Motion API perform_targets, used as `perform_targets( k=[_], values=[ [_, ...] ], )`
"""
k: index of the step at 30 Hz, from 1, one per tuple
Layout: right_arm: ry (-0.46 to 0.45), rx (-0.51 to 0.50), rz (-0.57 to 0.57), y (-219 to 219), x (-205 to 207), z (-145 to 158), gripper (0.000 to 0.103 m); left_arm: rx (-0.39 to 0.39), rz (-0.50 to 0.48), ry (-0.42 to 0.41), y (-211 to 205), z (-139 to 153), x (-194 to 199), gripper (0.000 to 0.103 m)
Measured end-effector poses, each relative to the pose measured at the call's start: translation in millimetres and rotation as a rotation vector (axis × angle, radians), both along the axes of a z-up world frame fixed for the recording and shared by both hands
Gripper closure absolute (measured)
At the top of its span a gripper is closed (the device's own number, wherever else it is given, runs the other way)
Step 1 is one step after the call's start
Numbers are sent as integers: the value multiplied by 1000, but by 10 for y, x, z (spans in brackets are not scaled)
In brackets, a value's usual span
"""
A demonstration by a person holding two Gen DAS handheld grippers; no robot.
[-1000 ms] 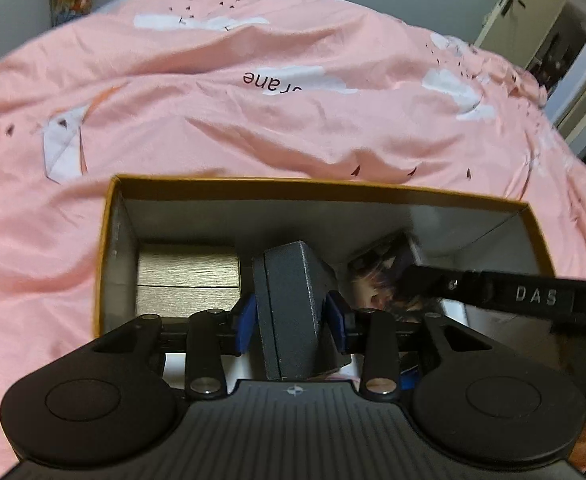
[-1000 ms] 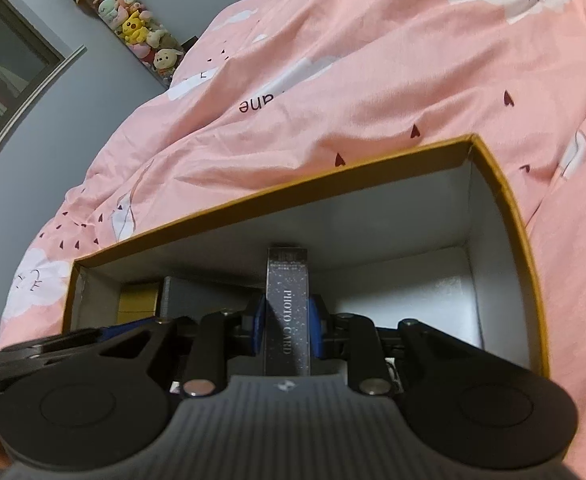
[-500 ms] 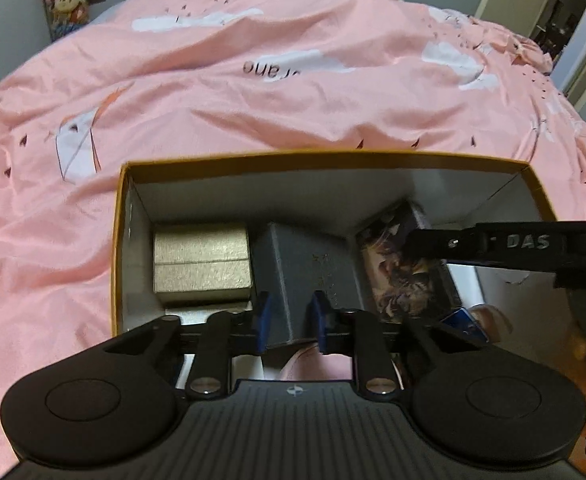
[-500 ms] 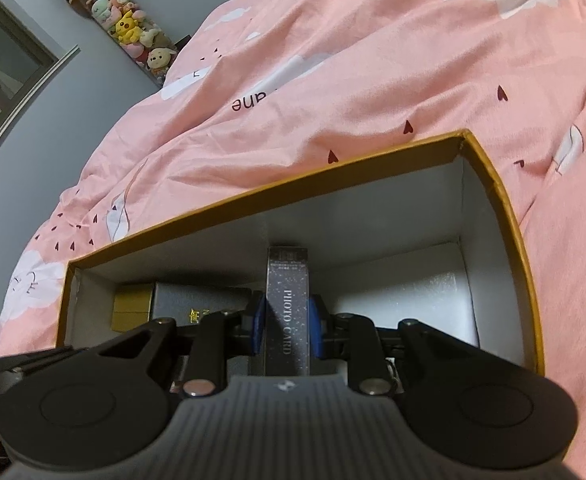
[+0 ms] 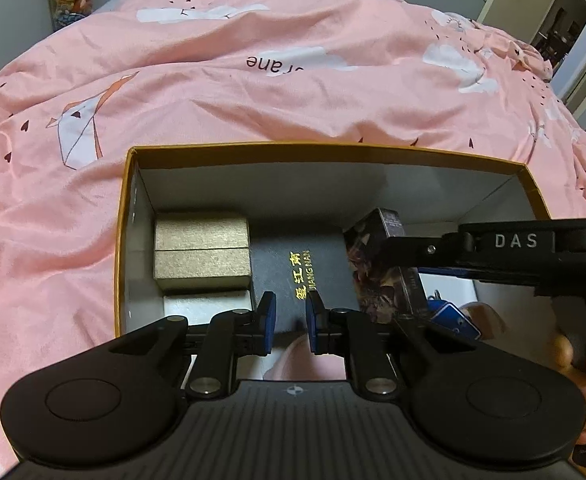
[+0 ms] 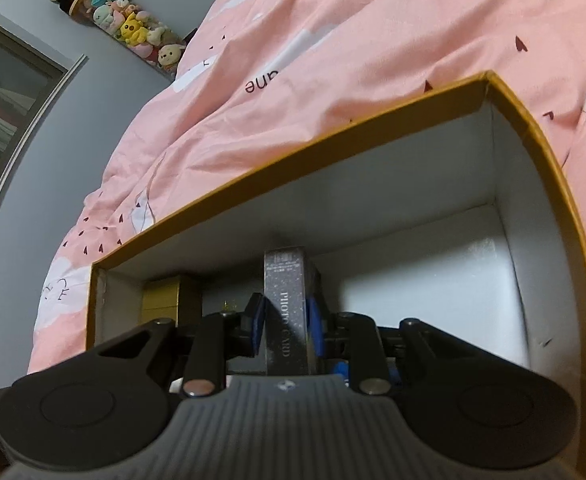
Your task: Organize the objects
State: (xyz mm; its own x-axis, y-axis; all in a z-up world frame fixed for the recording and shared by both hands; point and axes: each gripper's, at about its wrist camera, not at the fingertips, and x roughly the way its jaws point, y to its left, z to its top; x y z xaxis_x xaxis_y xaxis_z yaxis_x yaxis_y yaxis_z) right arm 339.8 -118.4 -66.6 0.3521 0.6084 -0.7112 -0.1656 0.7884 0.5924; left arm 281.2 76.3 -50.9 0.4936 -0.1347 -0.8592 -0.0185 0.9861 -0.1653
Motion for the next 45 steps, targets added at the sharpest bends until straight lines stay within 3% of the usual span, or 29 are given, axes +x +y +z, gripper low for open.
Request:
perform_targets(
  k=[4, 14, 20, 26, 32, 39, 45],
  values=[
    [-3, -33, -11, -5, 7, 9, 78, -6, 5, 6, -18, -10, -31, 86],
    [-109, -236, 86, 94, -53, 180, 60, -25, 12, -1, -41, 55, -172, 86],
    [-145, -255, 299, 162, -220, 246, 58, -63, 34, 1, -1, 78, -264, 86],
    [-200, -400, 473, 310, -300, 188, 54, -90, 18, -7, -20, 101, -318, 86],
    [-212, -460, 562, 319, -330, 124, 59, -84, 0, -12, -90, 108, -319, 86],
    [-134, -446, 520, 268, -196, 124, 72, -85, 4, -7, -101, 92, -323, 86],
    [-171, -517, 520, 399, -275, 25, 78, -88, 12, 2, -90, 69, -334, 86]
  ],
)
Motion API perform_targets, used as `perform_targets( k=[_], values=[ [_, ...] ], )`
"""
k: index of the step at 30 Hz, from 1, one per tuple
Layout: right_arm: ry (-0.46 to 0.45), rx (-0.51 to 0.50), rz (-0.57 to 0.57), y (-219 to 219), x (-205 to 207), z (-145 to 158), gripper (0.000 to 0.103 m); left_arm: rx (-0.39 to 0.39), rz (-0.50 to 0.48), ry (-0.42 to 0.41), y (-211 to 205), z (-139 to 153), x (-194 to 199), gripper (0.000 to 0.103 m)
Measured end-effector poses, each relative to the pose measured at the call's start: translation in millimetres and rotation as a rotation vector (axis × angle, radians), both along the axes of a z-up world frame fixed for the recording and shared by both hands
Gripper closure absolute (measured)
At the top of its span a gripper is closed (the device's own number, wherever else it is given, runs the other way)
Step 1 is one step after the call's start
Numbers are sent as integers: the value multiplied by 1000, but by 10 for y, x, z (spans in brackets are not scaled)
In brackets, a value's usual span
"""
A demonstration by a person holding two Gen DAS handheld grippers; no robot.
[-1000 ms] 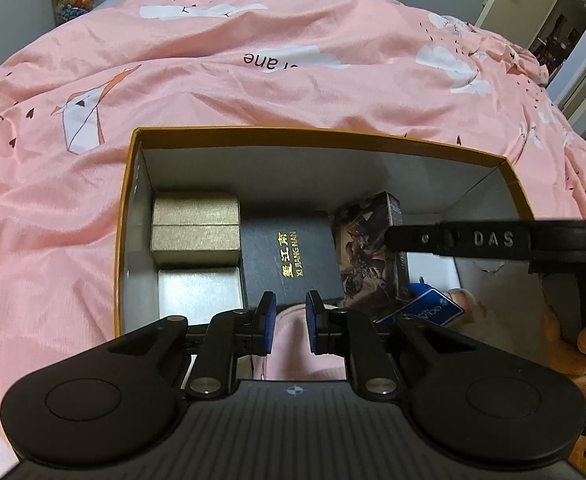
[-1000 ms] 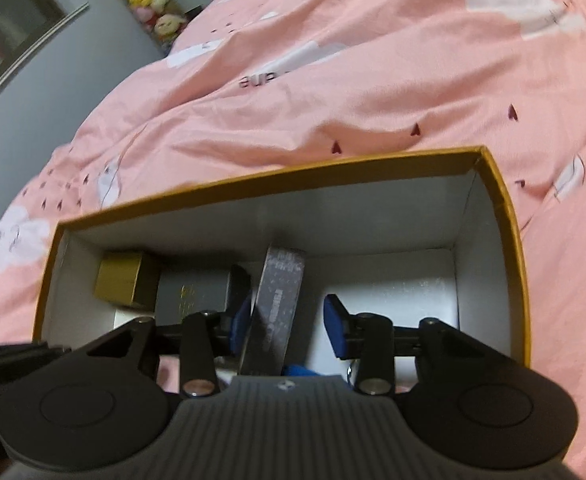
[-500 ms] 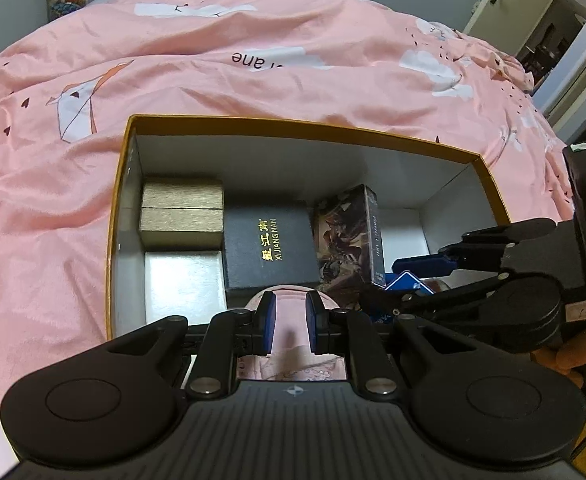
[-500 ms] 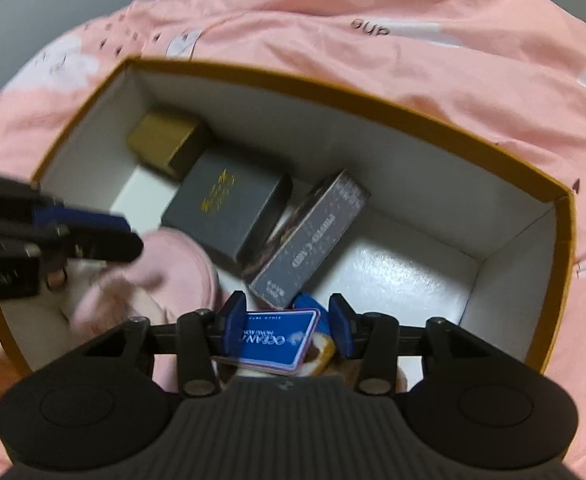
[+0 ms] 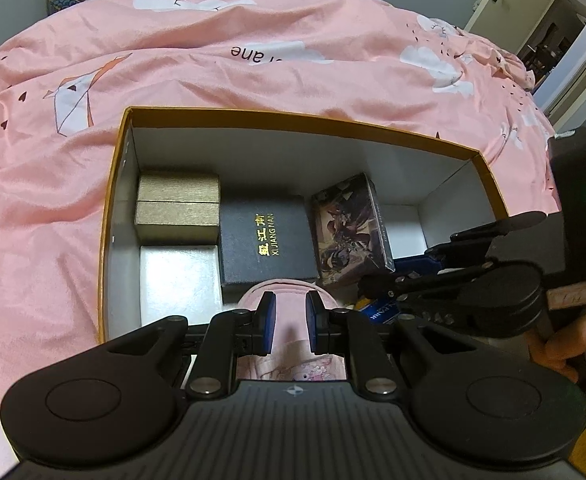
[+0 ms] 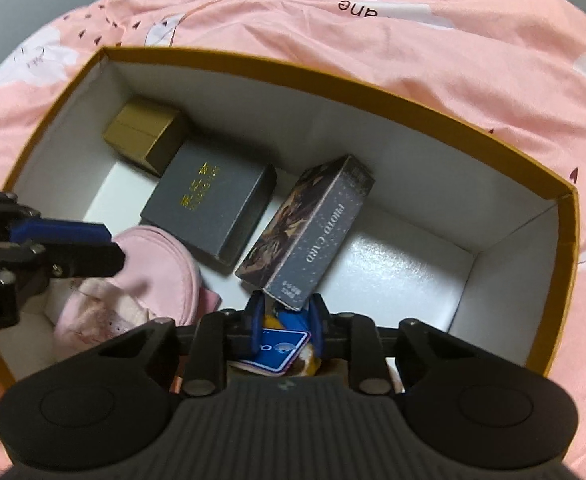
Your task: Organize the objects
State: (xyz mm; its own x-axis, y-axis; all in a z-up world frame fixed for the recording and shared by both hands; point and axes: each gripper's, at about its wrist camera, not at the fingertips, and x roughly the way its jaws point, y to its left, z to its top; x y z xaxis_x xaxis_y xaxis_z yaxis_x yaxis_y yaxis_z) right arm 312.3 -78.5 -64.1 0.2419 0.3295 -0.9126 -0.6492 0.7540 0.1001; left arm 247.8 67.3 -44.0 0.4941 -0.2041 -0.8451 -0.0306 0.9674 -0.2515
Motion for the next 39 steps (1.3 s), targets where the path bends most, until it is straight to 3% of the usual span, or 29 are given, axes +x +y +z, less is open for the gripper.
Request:
perform_targets(
  k=[4, 8, 10, 12, 14, 16, 23, 29, 34, 39],
  values=[
    [1, -46, 13, 92, 26, -46, 77, -1, 7, 6, 15, -3, 3, 86],
    [-52, -69, 48, 107, -37, 87, 62, -4, 9, 1, 52, 19, -6, 86],
    [-88, -79, 75, 114, -70, 132, 61, -9, 17, 2, 63, 18, 8, 86],
    [-104, -94, 97, 115, -82, 132, 62, -14, 15, -1, 53, 28, 11, 86],
    [-97, -84, 113, 107, -80, 118, 76, -16, 11, -4, 48, 41, -1, 86],
    [-79, -77, 100, 93, -73, 116, 81, -18, 9, -6, 56, 54, -16, 86],
    [-160, -61, 123, 139, -154, 280, 78, -32, 27, -6, 95, 57, -21, 86],
    [-87, 21, 26, 84, 37, 244, 80, -33, 27, -9, 113, 69, -42, 86],
    [-100, -9, -31, -10, 53, 248, 88, -38, 37, -11, 133, 74, -41, 86],
    [-57, 147, -91, -86, 54, 338, 82, -37, 40, -7, 127, 59, -25, 86]
  ],
)
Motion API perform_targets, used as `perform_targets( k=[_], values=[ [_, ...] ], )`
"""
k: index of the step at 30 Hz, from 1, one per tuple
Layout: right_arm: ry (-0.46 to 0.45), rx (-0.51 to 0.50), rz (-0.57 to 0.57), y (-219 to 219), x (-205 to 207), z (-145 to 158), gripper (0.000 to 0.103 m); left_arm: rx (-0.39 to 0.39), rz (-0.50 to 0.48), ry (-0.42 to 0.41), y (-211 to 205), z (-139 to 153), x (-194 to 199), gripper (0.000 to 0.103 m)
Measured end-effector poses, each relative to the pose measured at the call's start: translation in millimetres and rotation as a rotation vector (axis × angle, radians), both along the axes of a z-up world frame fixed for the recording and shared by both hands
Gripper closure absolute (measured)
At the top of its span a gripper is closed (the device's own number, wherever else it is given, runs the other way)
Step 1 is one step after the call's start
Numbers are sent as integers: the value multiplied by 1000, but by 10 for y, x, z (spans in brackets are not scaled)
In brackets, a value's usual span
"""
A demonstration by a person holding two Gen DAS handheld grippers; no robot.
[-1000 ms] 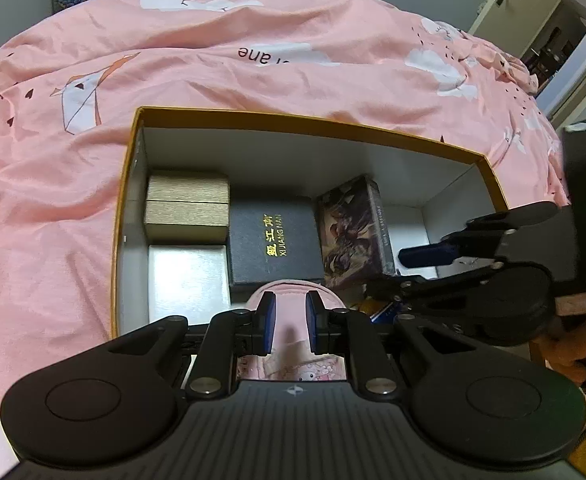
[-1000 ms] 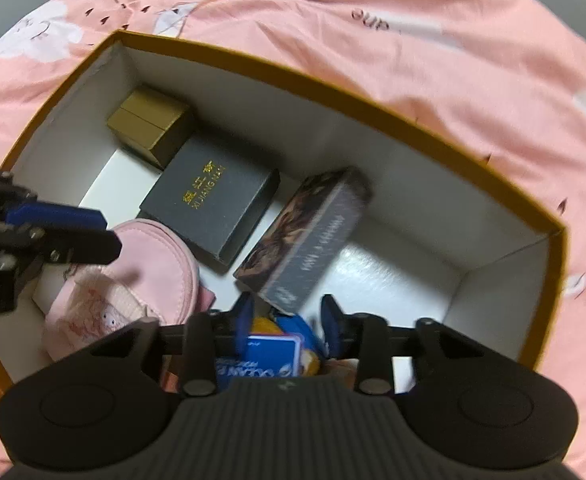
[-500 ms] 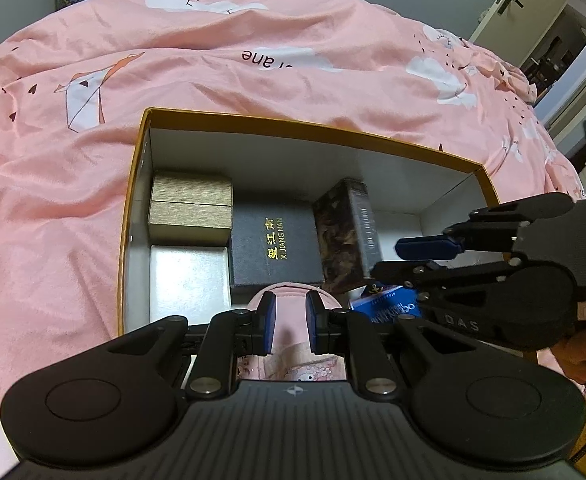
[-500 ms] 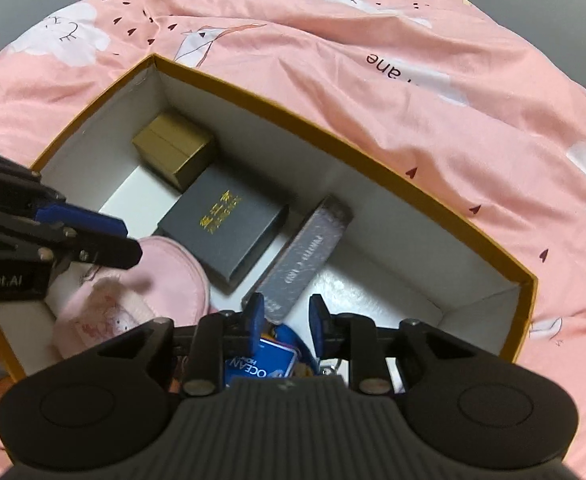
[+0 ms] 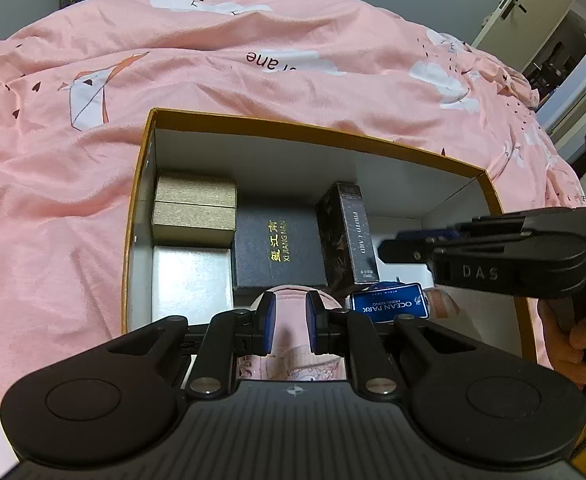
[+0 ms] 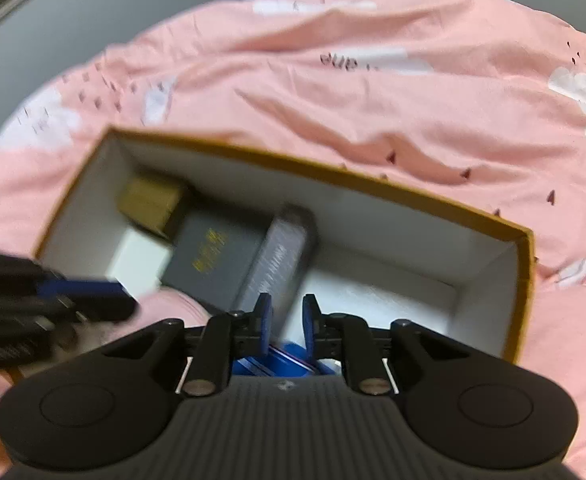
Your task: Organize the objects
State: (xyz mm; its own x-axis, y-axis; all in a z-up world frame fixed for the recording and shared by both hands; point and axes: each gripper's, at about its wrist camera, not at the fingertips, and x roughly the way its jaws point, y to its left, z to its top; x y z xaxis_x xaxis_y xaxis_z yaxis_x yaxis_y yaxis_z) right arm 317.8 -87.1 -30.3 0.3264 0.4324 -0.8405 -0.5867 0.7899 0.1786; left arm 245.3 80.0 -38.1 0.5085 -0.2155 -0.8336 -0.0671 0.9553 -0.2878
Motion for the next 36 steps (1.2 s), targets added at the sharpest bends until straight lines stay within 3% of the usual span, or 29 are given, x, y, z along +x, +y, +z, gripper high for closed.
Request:
perform_targets(
  k=[2, 6, 8, 13, 16, 20, 23, 26, 29, 36],
  values=[
    [-25, 17, 1, 62, -26, 30, 65, 1, -1, 2, -9, -1, -2, 86],
    [-33, -19, 25, 190, -24, -43, 66, 0, 2, -2, -5, 3, -4, 86],
    [-46, -58, 19, 195, -11, -97, 78, -4, 4, -5, -6, 9, -5, 86],
    [-37, -96, -45, -10, 128, -143, 93, -27, -43, -18, -85, 11, 2, 86],
    [20, -92, -84, -129, 192, -254, 93, -37, -62, -22, -154, -8, 23, 86],
    [15, 22, -95, -194, 113, -112, 80, -28, -56, -15, -179, -46, 46, 86],
    [-11, 77, -38, -70, 13, 12, 71, -17, -25, -9, -153, -58, 63, 86],
    [-45, 23, -19, 98, -6, -36, 71, -10, -9, -19, -128, -31, 55, 86],
    [-17, 22, -20, 153, 41, -134, 71, 4, -4, -22, -113, -20, 52, 86],
    [5, 24, -85, -164, 160, -128, 71, -14, -4, -19, -93, -33, 30, 86]
  ],
)
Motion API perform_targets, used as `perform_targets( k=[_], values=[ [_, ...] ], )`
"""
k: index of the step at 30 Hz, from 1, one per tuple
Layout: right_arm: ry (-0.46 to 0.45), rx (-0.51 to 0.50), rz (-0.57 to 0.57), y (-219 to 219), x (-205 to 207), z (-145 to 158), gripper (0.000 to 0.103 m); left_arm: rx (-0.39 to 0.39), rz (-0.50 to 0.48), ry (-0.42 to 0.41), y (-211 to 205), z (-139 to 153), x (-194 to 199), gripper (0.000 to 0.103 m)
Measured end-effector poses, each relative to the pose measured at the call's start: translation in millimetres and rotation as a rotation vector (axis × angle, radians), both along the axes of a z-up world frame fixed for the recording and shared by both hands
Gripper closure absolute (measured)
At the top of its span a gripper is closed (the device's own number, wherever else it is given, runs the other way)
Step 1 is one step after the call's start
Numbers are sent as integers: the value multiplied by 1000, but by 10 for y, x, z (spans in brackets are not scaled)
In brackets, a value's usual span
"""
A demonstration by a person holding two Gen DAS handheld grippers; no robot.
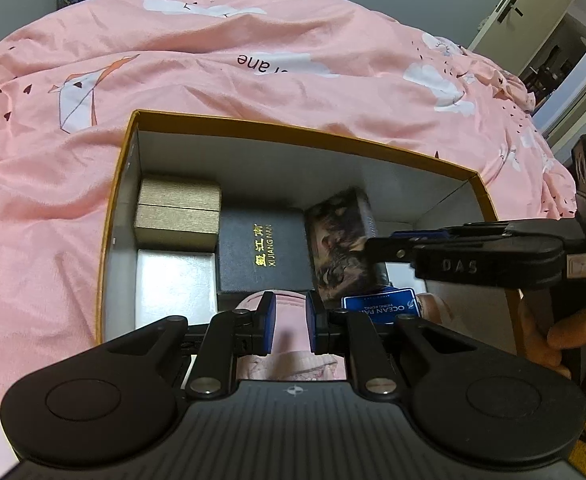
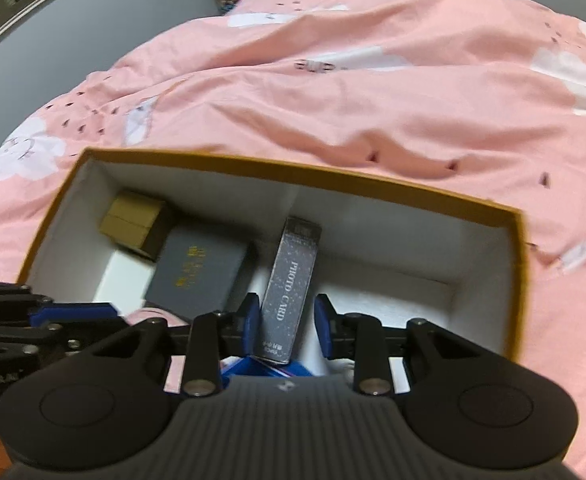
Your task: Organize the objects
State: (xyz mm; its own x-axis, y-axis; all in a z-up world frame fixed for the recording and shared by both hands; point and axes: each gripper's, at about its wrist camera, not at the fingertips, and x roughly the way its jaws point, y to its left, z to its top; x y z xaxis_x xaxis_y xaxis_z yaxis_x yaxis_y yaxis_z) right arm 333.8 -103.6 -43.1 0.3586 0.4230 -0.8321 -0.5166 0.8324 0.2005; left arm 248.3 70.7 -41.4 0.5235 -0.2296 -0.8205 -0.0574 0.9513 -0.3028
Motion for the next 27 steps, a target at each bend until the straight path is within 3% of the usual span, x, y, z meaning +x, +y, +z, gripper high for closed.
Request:
perform_targets(
  k=[16, 22, 27],
  values=[
    [91, 23, -37, 104, 139, -363, 79, -3, 7, 8, -1, -11, -35, 86],
    [88, 25, -21, 82, 139, -346, 78, 4, 1, 12, -32, -38, -51, 86],
    [29, 25, -7, 78, -34, -133, 77, 6, -6, -21, -42, 43, -146, 86]
  ],
)
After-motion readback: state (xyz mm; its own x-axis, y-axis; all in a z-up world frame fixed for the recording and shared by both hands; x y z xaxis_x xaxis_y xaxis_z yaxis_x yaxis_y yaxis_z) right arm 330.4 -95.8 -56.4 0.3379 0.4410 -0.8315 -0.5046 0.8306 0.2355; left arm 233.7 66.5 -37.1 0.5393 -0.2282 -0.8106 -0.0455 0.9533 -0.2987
